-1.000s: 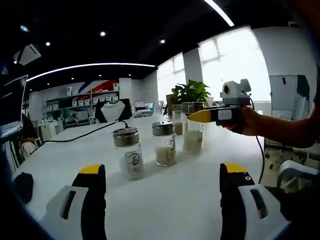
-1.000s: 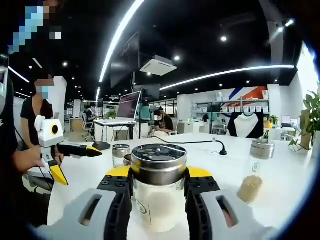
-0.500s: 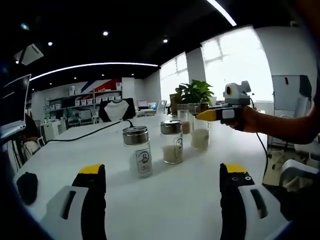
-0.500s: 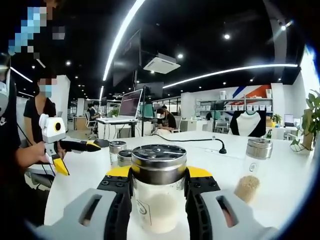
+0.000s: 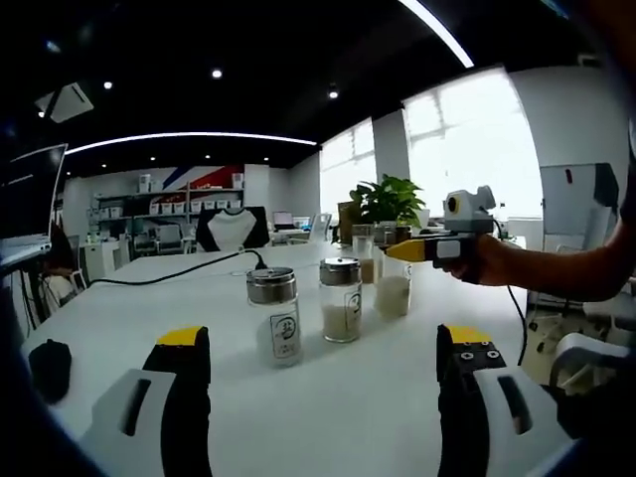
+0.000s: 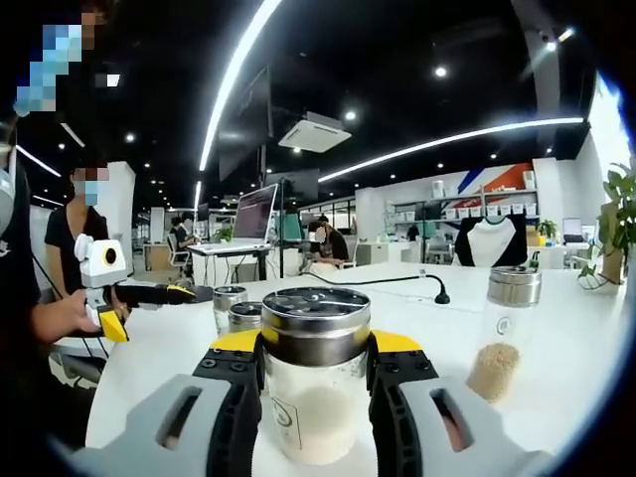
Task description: Rotate the seasoning bottle until the label or dispensing opening points toward the visible target arrow and the bottle remains upright within the marked orientation range
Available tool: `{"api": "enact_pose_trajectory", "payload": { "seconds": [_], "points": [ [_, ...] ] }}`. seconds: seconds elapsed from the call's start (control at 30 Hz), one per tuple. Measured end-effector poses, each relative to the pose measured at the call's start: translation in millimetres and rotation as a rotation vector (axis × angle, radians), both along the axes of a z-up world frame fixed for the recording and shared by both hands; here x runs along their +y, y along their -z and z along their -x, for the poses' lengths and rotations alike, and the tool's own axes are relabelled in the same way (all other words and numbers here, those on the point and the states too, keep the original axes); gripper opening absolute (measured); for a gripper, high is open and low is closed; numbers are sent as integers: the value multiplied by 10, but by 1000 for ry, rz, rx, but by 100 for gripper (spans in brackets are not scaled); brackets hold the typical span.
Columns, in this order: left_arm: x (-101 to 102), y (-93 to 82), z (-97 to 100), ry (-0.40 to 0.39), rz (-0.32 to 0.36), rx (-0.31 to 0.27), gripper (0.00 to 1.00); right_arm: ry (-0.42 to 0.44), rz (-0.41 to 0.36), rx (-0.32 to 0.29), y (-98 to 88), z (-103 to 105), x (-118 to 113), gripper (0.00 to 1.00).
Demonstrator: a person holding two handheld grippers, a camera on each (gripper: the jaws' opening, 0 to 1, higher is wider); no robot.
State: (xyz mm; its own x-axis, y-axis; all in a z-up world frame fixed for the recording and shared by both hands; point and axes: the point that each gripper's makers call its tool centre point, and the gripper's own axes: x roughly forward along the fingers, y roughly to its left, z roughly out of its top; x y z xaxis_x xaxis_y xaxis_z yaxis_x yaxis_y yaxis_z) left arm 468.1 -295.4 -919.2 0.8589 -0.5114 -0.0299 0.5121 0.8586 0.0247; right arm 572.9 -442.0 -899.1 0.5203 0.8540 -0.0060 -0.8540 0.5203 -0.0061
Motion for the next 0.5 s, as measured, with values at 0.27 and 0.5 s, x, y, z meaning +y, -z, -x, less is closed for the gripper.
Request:
{"api": "enact_pose_trajectory", "payload": {
  "seconds": [0.27,0.5],
  "points": [
    [8,63,-27,6,-2,21,100,-26,-11,3,-6,-4,41,39],
    [-30,114,-20,14,-8,39,100,-31,-97,-14,-168,20,0,41]
  ]
}}
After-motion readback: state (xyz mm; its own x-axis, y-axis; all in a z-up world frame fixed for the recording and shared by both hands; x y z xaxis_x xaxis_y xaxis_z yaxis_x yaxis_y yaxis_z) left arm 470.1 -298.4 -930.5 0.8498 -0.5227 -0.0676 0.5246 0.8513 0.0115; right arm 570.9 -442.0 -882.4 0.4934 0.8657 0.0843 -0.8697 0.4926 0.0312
